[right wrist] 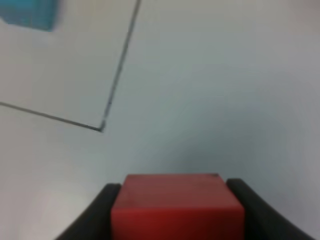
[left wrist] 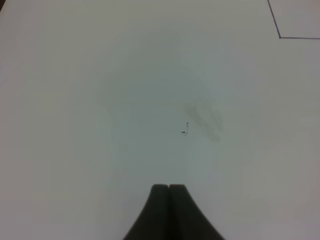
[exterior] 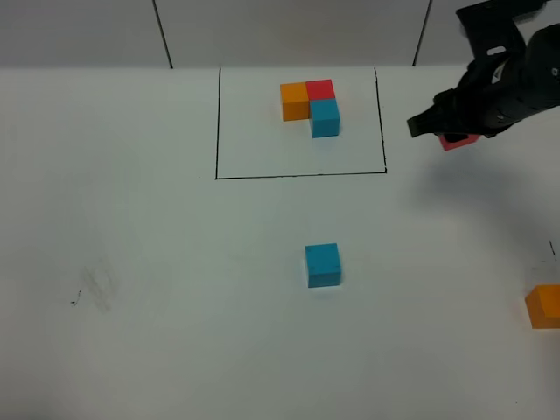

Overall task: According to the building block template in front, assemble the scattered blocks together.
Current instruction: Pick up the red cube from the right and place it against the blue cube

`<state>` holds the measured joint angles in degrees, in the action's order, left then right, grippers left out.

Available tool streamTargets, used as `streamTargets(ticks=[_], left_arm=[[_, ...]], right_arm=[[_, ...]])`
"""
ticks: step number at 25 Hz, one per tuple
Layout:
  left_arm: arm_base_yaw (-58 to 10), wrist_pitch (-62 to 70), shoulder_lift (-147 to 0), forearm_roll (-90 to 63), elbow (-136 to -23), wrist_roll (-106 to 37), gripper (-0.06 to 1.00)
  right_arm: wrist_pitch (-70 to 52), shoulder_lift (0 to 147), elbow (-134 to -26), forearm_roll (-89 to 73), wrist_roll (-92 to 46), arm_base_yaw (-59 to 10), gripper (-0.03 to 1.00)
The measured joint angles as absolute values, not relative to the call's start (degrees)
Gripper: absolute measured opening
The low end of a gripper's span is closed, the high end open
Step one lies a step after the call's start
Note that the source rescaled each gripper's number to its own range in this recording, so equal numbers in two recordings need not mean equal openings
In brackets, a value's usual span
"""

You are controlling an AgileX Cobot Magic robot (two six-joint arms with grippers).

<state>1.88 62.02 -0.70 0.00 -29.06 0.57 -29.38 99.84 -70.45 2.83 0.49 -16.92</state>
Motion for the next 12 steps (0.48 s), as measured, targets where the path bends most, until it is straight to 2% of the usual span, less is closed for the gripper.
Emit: streamTargets(ticks=[12], left_arm=[[1.9,62.0,-0.7,0.0,-29.1,0.6,0.0]], right_arm=[[-30.5,99.8,-70.6,-1.2,0.6,-25.9,0.43]])
